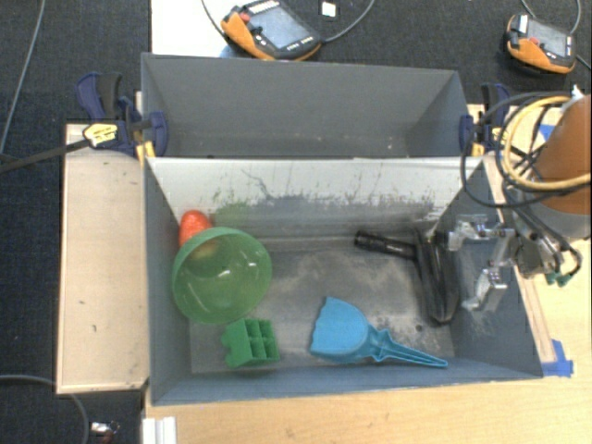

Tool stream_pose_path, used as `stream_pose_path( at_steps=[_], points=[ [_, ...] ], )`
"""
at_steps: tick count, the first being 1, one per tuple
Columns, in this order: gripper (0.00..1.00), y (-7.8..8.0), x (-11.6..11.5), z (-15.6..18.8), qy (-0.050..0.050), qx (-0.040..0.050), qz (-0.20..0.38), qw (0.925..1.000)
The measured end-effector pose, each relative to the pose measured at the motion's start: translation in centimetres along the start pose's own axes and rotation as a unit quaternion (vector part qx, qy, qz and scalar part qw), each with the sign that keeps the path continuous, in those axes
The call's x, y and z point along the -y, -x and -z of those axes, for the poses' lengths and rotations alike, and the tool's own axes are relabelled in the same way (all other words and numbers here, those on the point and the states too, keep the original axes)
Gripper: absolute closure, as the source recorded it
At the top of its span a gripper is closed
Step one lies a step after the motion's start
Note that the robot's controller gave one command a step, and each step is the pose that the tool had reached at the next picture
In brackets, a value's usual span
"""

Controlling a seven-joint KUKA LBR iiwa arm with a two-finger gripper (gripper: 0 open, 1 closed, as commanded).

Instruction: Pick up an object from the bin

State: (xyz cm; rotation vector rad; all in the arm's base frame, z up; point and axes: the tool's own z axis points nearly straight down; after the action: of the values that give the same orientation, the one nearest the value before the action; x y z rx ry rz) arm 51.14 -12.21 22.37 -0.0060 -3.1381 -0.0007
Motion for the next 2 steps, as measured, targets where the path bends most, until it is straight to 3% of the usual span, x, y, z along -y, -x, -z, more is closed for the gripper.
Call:
stream_pose_path(
  at_steps=[1,2],
  points=[
    [0.00,0.2,-0.1,0.3,-0.001,0.0036,0.003,1.0000],
    [0.00,-2.6,-5.6,-15.6,-0.001,0.0076,0.076,0.9971]
  ],
)
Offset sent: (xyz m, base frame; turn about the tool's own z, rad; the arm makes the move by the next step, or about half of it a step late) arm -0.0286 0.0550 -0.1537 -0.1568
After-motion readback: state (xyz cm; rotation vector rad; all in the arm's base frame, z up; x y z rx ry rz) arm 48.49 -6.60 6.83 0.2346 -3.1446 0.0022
